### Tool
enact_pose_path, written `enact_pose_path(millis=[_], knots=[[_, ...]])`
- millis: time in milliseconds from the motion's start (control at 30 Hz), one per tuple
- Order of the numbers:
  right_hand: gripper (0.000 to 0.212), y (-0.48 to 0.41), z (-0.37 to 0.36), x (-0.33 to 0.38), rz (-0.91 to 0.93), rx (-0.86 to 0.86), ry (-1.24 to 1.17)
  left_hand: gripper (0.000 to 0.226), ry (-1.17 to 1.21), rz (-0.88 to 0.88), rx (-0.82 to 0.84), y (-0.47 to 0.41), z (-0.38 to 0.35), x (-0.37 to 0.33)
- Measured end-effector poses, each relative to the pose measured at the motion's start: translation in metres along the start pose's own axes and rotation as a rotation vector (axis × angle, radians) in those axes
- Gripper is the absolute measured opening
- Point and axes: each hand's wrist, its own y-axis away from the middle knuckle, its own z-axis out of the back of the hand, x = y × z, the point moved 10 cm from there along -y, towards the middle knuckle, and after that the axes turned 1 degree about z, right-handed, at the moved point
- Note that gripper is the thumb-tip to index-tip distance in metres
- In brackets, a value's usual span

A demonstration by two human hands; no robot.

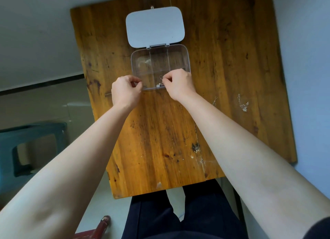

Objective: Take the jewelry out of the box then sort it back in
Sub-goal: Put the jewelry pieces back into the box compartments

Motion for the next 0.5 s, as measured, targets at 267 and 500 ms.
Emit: enact_pose_path(millis=[267, 500], knots=[[0.022, 0.033, 0.040, -0.006, 0.164, -0.204, -0.157, 0.025, 0.074, -0.043, -0.055, 0.022, -0.004, 0.001], [0.022, 0.073, 0.068, -0.092, 0.001, -0.345, -0.100, 0.020, 0.123, -0.110, -0.110, 0.071, -0.034, -0.012]])
